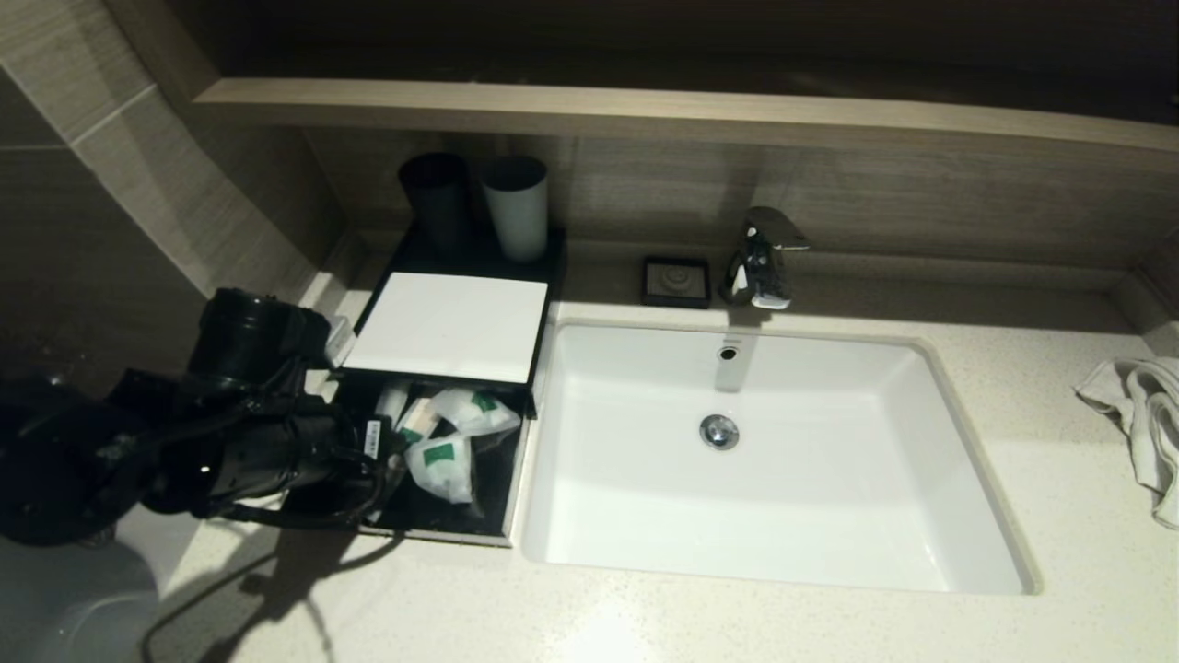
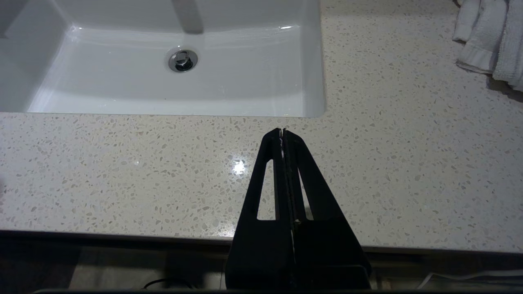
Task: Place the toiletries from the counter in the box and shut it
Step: Place the bathroom toiletry into the drawer, then pick up the bathroom toiletry
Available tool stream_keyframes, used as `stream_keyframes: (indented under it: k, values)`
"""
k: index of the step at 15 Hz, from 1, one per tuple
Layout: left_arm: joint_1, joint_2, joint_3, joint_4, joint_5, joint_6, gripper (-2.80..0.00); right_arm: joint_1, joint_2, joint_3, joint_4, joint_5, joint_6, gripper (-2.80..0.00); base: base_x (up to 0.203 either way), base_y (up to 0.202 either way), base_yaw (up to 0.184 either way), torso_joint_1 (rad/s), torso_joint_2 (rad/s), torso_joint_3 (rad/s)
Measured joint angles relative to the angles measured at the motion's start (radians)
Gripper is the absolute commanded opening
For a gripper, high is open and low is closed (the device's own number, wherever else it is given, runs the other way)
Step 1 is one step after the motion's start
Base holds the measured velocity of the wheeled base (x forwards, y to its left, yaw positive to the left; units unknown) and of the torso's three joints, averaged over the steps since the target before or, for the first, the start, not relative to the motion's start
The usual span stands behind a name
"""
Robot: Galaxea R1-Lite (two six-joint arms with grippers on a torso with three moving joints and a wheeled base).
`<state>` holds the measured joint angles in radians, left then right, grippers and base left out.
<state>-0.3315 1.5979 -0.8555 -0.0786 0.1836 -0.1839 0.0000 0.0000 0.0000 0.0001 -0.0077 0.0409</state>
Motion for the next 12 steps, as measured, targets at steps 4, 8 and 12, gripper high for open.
stream_keyframes:
  k: [4,8,12]
  values:
    - [0.0,-0.037,-0.006,0.008,0.0,0.002,0.0,0.0,0.0,0.0,0.0,0.0,0.0,-2.8,0.0,0.0,0.0,0.0,0.0,0.0]
    - [-0.001,-0.097,-0.005,0.023,0.001,0.002,0.0,0.0,0.0,0.0,0.0,0.0,0.001,-2.8,0.0,0.0,0.0,0.0,0.0,0.0]
    - [-0.001,-0.186,0.005,0.04,0.0,0.019,0.0,0.0,0.0,0.0,0.0,0.0,0.0,-2.8,0.0,0.0,0.0,0.0,0.0,0.0]
